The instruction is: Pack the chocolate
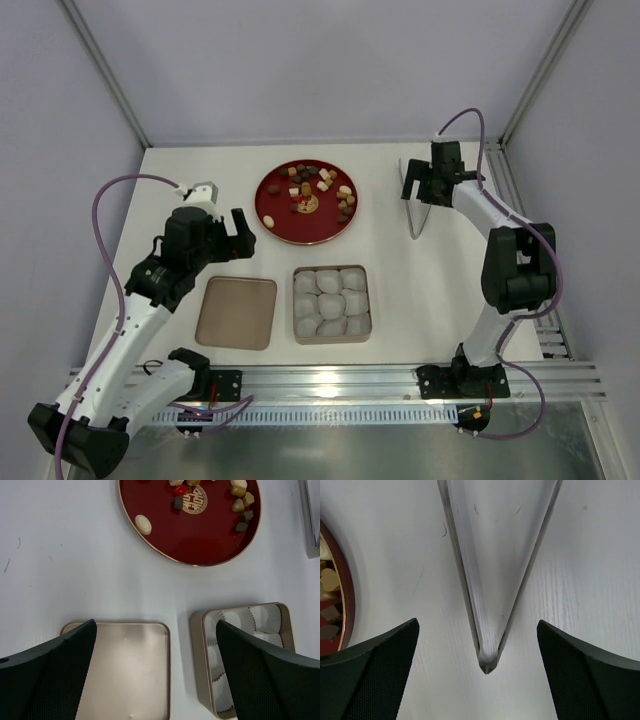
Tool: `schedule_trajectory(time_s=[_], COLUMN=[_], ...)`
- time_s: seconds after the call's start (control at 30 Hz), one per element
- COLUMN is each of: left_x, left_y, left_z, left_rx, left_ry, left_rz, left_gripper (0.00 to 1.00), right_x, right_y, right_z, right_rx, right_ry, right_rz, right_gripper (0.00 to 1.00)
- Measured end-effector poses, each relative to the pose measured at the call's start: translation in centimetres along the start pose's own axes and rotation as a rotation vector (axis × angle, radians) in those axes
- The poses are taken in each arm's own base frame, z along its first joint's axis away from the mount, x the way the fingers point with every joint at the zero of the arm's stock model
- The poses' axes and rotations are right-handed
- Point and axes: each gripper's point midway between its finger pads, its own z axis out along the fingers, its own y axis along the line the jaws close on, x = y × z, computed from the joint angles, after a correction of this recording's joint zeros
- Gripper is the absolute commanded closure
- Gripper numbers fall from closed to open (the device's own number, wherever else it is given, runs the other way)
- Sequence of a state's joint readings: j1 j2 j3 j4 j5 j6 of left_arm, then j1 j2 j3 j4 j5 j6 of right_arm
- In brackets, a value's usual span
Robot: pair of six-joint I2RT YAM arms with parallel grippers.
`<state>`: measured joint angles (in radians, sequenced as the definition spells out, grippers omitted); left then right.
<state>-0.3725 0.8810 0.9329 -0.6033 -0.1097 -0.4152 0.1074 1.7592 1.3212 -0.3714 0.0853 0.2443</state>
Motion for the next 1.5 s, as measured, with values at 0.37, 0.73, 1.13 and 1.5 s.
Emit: schedule_trajectory(time_s=[0.37, 0.73, 1.13, 1.5], left_x=[0.0, 0.3, 0.4, 0.5], left_y=[-0.1, -0.1, 0.0, 0.0], left_z=[-0.1, 0.3, 0.5, 0.5], left_rx=[0.008, 0.002, -0.002, -0.002], left_ry=[-0.002, 0.014, 0.023, 0.025], left_rz=[-0.001, -0.002, -0.001, -0.001], left_gripper=[0.0, 0.0, 0.0, 0.0], right_x=[1.8, 4.1, 5.2, 5.3], right_y=[-0.1, -1.0, -0.7, -0.8], right_z=[5.1, 6.1, 7.6, 7.5], right_rx=[0.034, 0.069, 0.111, 0.133], right_ry=[0.135, 0.207, 0.239, 0.257], right_rz=[-0.037, -0.065, -0.095, -0.097], right_gripper=[0.02, 0.06, 0.14, 0.21])
